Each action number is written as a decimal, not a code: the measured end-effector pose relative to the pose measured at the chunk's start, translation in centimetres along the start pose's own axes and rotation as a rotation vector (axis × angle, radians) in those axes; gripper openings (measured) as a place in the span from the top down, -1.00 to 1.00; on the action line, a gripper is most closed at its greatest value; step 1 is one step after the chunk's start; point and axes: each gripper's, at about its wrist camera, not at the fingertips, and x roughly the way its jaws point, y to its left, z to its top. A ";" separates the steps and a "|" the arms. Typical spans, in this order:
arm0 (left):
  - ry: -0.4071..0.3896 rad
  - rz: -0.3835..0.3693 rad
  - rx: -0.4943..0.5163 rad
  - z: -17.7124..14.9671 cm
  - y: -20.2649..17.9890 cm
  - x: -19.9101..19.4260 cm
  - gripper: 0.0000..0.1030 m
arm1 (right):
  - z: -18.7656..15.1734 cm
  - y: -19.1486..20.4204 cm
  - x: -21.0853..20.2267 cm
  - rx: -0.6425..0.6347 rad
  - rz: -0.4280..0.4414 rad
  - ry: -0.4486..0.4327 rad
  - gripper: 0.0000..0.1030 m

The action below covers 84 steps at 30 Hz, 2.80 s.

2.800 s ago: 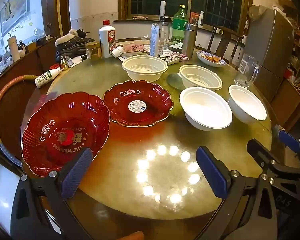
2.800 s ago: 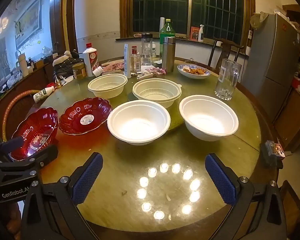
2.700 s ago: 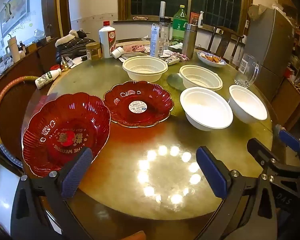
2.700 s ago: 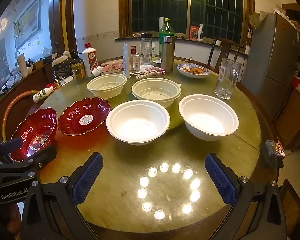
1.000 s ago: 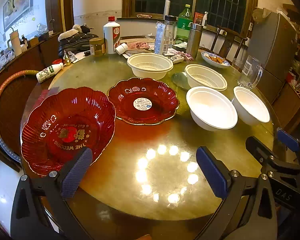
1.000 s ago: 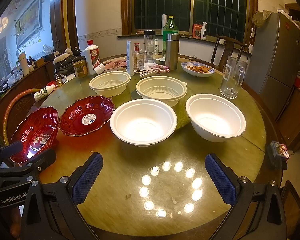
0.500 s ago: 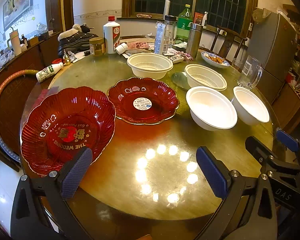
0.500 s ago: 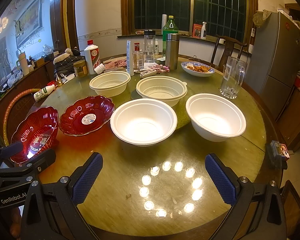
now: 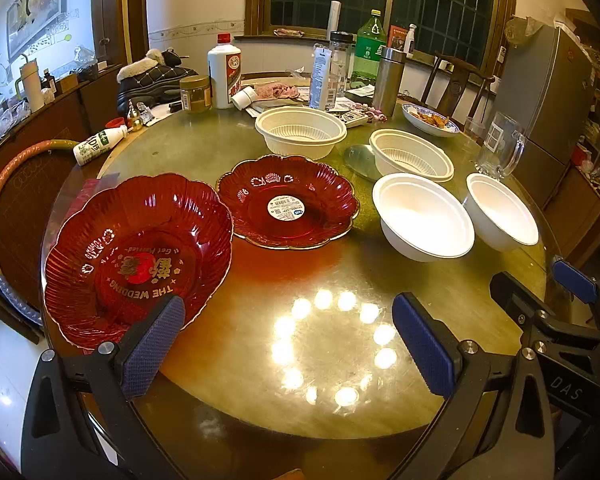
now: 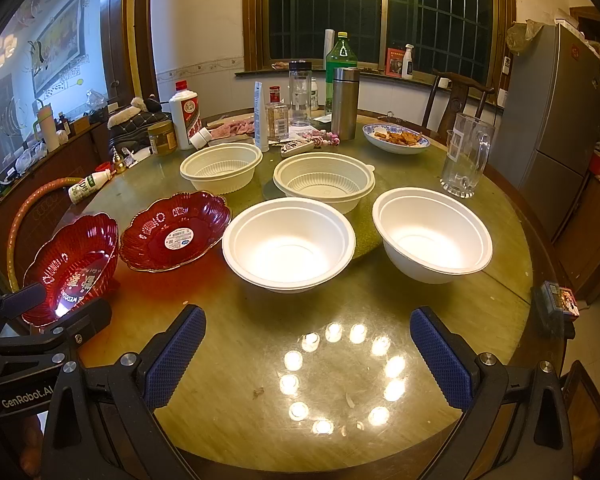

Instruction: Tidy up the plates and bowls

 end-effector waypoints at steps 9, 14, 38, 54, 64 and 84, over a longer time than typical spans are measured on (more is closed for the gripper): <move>-0.001 0.001 -0.001 0.0 0.0 0.0 -1.00 | -0.1 0.1 0.0 0.000 0.003 0.002 -1.00; -0.001 -0.035 -0.012 0.0 1.1 -0.7 -1.00 | 0.0 0.6 -0.1 0.000 0.029 -0.003 -1.00; 0.088 0.142 -0.408 -1.7 22.4 3.6 -0.52 | 1.9 15.7 11.2 0.145 0.556 0.352 -0.38; 0.050 0.191 -0.374 -1.6 21.1 4.0 0.76 | 1.8 18.3 12.6 0.087 0.591 0.347 0.67; -0.009 0.238 -0.380 -0.8 21.3 3.0 0.76 | 3.2 19.2 10.9 0.023 0.598 0.261 0.67; 0.047 0.192 -0.397 -1.8 21.6 4.8 0.76 | 2.8 19.5 11.5 0.009 0.531 0.294 0.67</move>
